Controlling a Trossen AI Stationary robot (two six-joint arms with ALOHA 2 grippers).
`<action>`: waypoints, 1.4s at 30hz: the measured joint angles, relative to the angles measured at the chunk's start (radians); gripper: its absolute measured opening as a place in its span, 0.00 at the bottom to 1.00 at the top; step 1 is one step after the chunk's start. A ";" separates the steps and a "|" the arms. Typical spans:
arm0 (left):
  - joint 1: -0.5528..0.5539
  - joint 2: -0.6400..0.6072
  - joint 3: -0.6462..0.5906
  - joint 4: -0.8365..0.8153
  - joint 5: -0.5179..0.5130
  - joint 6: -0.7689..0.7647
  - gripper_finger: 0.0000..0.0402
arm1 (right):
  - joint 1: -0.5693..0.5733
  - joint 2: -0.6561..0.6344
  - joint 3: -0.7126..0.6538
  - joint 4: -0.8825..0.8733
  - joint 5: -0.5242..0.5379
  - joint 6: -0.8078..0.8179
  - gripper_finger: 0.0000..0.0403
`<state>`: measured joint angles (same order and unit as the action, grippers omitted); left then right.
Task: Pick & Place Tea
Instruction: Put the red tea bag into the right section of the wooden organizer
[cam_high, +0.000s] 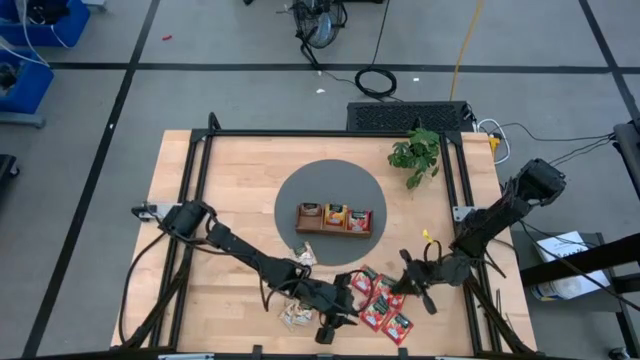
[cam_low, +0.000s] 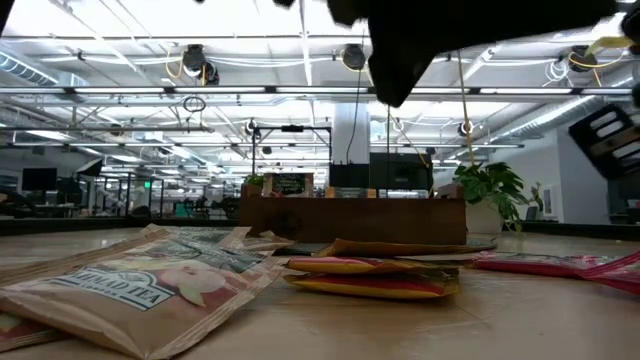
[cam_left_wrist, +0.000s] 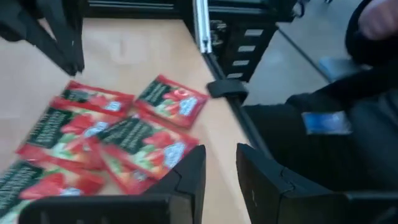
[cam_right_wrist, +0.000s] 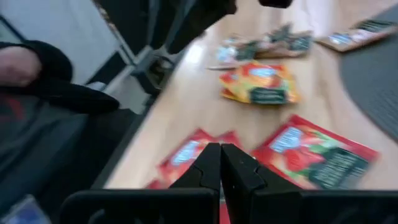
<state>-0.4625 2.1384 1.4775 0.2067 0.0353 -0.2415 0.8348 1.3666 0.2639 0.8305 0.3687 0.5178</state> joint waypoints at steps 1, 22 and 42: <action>-0.008 0.008 0.023 -0.007 -0.005 -0.008 0.23 | 0.015 0.000 0.002 0.008 0.005 -0.003 0.00; -0.013 0.430 0.646 -0.432 -0.185 -0.304 0.23 | 0.097 0.135 0.063 -0.094 0.023 0.107 0.09; 0.003 0.429 0.639 -0.548 -0.204 -0.335 0.23 | -0.049 0.136 0.063 -0.139 -0.041 0.240 0.33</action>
<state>-0.4594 2.5675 2.1166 -0.3409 -0.1691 -0.5768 0.7853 1.5024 0.3271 0.6914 0.3280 0.7580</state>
